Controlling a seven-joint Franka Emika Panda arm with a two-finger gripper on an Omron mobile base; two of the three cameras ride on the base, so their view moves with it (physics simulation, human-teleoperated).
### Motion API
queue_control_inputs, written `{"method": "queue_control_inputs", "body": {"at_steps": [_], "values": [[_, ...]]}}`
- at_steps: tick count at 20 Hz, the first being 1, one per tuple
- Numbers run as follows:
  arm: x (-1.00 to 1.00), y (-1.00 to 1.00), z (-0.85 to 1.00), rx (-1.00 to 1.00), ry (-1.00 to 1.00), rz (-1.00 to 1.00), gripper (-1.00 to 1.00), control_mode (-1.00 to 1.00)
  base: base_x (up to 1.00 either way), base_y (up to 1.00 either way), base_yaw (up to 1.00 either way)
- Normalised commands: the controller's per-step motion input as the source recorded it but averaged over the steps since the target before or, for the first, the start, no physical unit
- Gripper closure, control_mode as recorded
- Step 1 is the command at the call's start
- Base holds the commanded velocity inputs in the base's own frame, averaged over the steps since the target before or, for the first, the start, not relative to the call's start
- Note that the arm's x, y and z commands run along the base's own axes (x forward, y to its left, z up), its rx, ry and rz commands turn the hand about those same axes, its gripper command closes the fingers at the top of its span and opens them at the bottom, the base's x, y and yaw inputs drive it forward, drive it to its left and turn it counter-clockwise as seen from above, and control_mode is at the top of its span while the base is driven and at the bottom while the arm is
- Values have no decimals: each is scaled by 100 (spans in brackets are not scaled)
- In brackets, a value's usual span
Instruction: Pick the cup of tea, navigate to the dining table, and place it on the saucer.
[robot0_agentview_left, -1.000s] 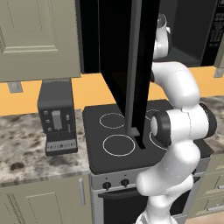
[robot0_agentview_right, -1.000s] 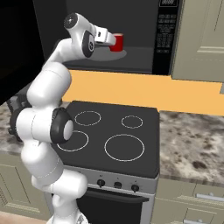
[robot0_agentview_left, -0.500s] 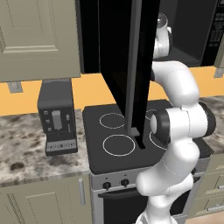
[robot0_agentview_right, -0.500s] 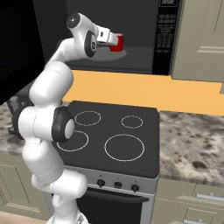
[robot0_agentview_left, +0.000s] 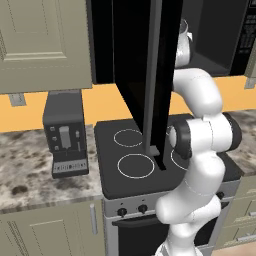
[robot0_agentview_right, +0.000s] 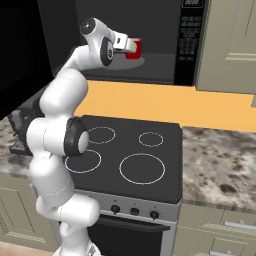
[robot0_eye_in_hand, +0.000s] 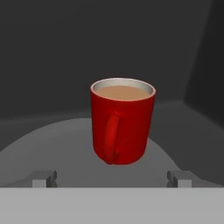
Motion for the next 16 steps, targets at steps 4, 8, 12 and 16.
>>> {"method": "queue_control_inputs", "body": {"at_steps": [4, 8, 12, 16], "values": [[37, 0, 0, 0, 0, 0, -100, -100, 0, 0, 0], [28, 0, 0, 0, 0, 0, -100, -100, 0, 0, 0], [0, 0, 0, 0, 0, 0, -100, -100, 0, 0, 0], [0, 0, -2, 0, 0, 0, -100, -100, 0, 0, 0]]}}
